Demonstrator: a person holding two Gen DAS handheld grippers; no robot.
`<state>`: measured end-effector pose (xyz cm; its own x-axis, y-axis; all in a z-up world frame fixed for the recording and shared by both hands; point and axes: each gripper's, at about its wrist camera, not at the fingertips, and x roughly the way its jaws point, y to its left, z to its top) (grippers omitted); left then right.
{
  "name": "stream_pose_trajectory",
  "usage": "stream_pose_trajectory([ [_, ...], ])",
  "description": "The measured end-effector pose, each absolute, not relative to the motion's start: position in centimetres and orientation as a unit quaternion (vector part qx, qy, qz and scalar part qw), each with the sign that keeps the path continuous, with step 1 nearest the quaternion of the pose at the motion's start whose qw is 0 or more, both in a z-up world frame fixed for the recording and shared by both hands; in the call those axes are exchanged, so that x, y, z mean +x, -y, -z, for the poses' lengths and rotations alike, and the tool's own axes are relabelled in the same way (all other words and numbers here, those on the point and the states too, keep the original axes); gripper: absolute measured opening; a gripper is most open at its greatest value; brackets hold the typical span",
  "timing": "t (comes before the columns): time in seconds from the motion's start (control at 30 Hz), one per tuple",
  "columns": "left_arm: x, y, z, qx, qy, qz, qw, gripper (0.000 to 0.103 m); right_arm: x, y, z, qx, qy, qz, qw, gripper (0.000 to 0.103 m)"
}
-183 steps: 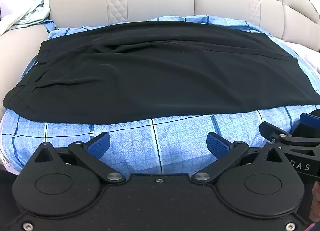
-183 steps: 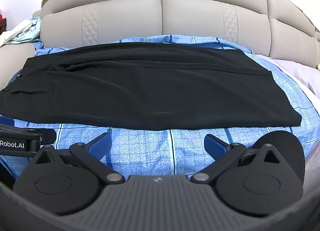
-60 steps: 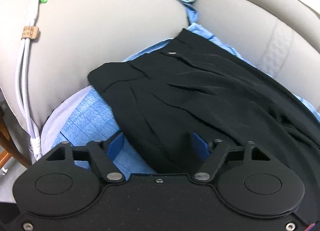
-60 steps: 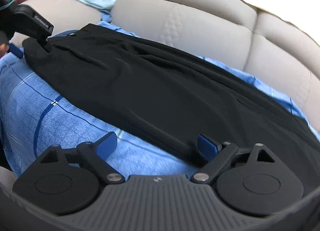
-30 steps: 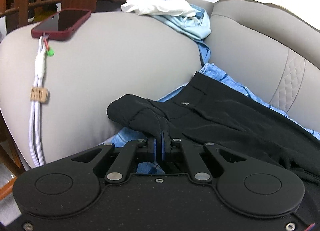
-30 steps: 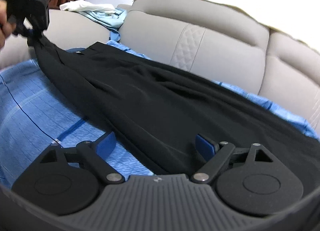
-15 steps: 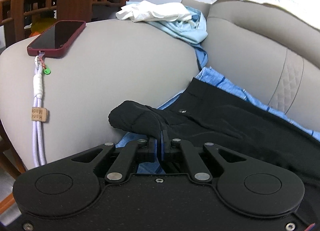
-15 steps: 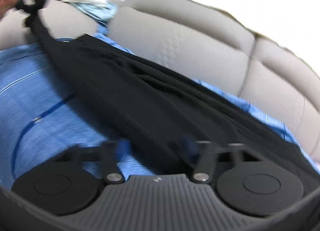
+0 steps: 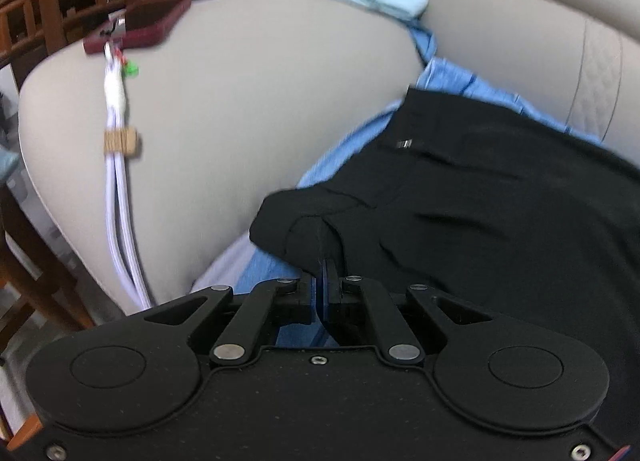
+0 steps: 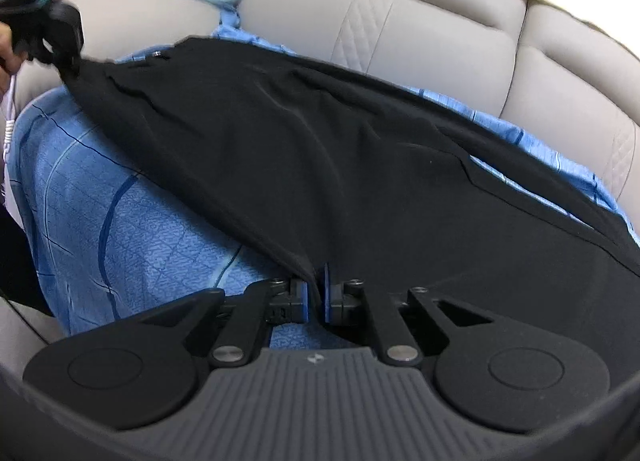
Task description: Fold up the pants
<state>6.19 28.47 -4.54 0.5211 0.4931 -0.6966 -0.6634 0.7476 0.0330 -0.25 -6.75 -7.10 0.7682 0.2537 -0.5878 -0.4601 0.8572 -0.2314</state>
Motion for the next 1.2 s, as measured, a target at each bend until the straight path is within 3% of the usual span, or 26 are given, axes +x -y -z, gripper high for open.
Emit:
stream_pose_trajectory([
  [0.07,6.4,-28.3,4.6,-0.104,-0.367,-0.335,0.862,0.013,-0.3,6.9,6.7,-0.183,-0.278,-0.201,0.921,0.015],
  [0.1,6.4,-28.1,4.4,-0.097,-0.366,-0.336,0.863,0.014,-0.1,7.2,6.4,-0.171,-0.283,-0.205,0.921,0.038],
  [0.13,6.4,-28.0,4.0,-0.094,-0.360,-0.334,0.866,0.018,0.1,7.6,6.2,-0.158,-0.290,-0.214,0.919,0.048],
  [0.2,6.3,-27.8,2.9,-0.089,-0.346,-0.332,0.873,0.035,0.6,8.4,5.4,-0.131,-0.310,-0.233,0.912,0.065],
  [0.23,6.2,-27.6,2.4,-0.084,-0.337,-0.335,0.876,0.049,0.7,8.8,4.8,-0.118,-0.313,-0.240,0.911,0.068],
  [0.4,6.5,-26.9,-0.6,-0.058,-0.300,-0.333,0.892,0.068,2.8,10.9,2.0,-0.072,-0.309,-0.230,0.920,0.084],
  [0.47,6.9,-26.9,-1.6,-0.071,-0.288,-0.317,0.901,0.076,4.5,12.2,1.2,-0.050,-0.306,-0.201,0.929,0.085],
  [0.73,13.4,-28.0,-4.4,-0.156,-0.279,-0.238,0.917,0.087,13.9,20.3,-1.9,0.079,-0.301,-0.028,0.950,0.092],
  [0.93,21.7,-28.8,-3.6,-0.222,-0.306,-0.215,0.900,0.089,22.3,28.6,-3.8,0.157,-0.294,0.071,0.940,0.097],
  [1.2,32.2,-29.6,0.9,-0.236,-0.353,-0.283,0.860,0.089,34.4,39.4,-1.8,0.239,-0.376,0.193,0.874,0.097],
])
